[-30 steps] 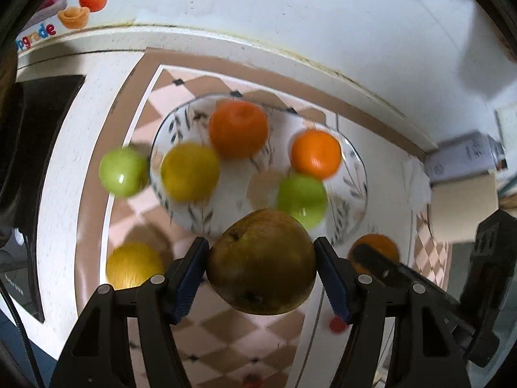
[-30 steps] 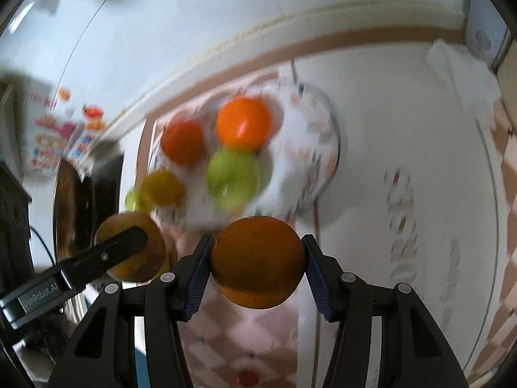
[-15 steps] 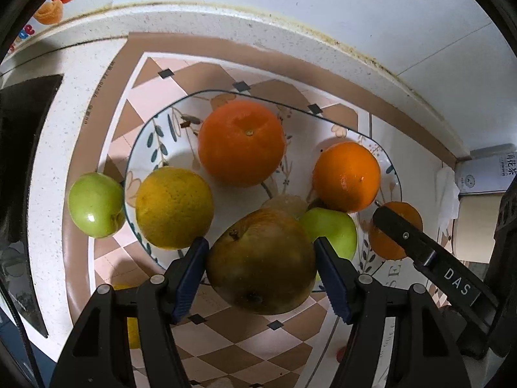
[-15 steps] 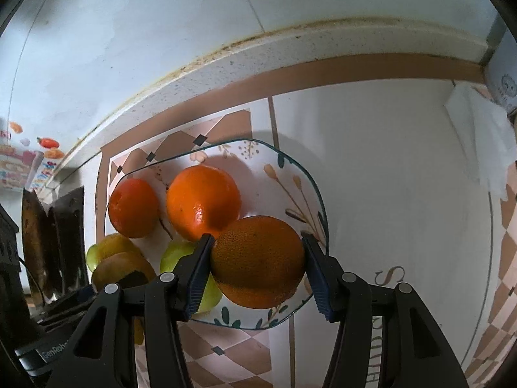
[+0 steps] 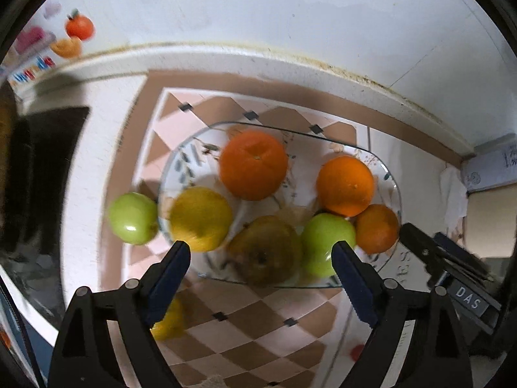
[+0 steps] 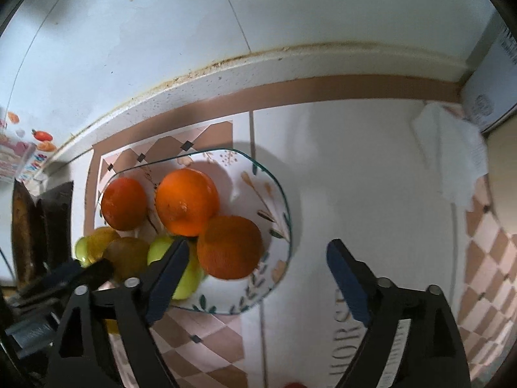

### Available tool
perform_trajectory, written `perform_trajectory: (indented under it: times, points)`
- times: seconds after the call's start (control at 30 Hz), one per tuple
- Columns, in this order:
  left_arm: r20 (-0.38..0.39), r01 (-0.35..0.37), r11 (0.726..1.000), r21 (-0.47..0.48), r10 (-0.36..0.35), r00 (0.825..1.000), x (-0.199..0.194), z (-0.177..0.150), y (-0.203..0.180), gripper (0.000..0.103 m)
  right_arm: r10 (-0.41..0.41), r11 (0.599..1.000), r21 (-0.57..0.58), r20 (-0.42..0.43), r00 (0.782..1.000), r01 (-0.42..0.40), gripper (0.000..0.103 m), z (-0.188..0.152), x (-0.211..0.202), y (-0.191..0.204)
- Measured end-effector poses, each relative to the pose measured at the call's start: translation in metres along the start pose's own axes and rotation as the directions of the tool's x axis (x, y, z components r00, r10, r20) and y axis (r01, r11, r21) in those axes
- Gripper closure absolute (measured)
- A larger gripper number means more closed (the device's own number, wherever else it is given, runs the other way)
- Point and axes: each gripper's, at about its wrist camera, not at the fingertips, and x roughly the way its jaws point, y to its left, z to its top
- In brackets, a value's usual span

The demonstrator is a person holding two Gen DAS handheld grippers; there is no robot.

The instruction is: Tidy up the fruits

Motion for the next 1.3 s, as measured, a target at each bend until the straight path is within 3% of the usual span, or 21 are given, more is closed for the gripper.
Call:
perform_trajectory:
  times: [0.2, 0.37, 0.73, 1.0, 1.17, 1.3]
  points:
    - [0.082, -0.095, 0.995, 0.043, 0.091, 0.992, -0.027, -0.018, 0.016, 0.014, -0.086, 0.994, -0.063, 0.065, 0.994, 0.090, 0.009, -0.021, -0.032, 0.009]
    - [0.160, -0.120, 0.990, 0.071, 0.107, 0.981, -0.057, -0.042, 0.024, 0.014, -0.092, 0.992, -0.077, 0.129, 0.987, 0.103, 0.009, -0.047, -0.066, 0.023]
    - [0.278, -0.086, 0.991, 0.098, 0.056, 0.959, -0.118, -0.098, 0.025, 0.014, -0.087, 0.987, -0.107, 0.258, 0.962, 0.118, 0.009, -0.111, -0.140, 0.045]
    - [0.362, -0.073, 0.993, 0.096, 0.034, 0.932, -0.155, -0.138, 0.028, 0.014, -0.074, 0.986, -0.116, 0.347, 0.935, 0.121, 0.009, -0.152, -0.188, 0.051]
    - [0.424, -0.081, 0.992, 0.092, 0.035, 0.905, -0.176, -0.156, 0.028, 0.014, -0.052, 0.987, -0.122, 0.391, 0.919, 0.108, 0.009, -0.172, -0.214, 0.054]
    - [0.444, -0.079, 0.992, 0.096, 0.029, 0.896, -0.185, -0.164, 0.028, 0.014, -0.037, 0.987, -0.129, 0.423, 0.906, 0.101, 0.009, -0.185, -0.231, 0.058]
